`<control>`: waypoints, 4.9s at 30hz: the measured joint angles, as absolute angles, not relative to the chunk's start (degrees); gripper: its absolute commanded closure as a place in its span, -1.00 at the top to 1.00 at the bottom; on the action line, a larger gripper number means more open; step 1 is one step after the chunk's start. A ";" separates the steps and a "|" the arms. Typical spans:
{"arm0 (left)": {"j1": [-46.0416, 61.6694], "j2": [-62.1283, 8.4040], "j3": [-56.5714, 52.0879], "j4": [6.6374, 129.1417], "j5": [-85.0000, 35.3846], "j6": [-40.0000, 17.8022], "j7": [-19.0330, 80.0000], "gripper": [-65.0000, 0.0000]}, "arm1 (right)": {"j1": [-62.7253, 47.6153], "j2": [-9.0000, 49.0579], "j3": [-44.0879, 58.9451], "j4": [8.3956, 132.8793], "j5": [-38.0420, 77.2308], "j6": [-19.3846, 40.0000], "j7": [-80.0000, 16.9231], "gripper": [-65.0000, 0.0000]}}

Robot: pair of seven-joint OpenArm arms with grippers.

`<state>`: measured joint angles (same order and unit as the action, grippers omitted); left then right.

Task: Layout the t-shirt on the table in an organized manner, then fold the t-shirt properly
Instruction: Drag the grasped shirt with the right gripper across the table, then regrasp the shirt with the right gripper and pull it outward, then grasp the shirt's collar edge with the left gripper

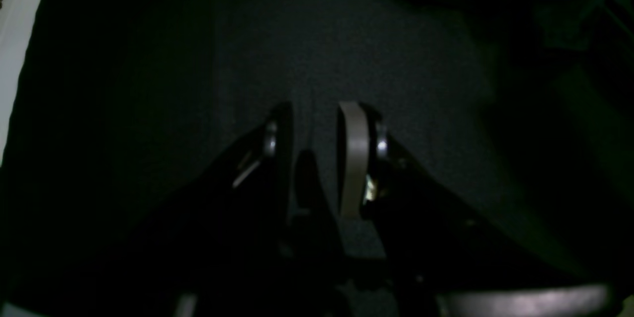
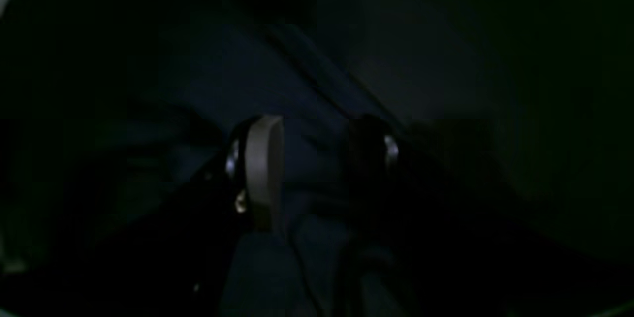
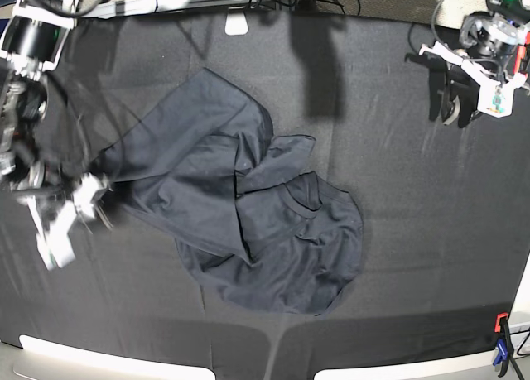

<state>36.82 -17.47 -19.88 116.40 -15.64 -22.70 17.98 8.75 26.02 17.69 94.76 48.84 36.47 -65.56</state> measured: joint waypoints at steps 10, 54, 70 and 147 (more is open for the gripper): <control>36.82 -15.09 -19.88 116.40 -15.62 -22.61 18.57 -0.56 | 12.49 14.41 0.40 94.35 26.79 35.70 -55.07 -0.24; 36.84 -14.72 -19.88 116.40 -15.40 -22.61 20.01 -0.56 | 34.94 3.90 -11.70 70.61 -10.83 19.27 -53.84 -1.00; 36.82 -14.76 -19.88 116.40 -15.42 -22.61 19.99 -0.56 | 34.20 27.88 5.15 76.77 -2.07 19.35 -54.41 -1.00; 6.17 -5.43 16.93 91.33 -12.80 -28.80 33.04 -0.73 | 14.13 35.70 28.23 72.95 41.28 39.35 -56.27 -0.28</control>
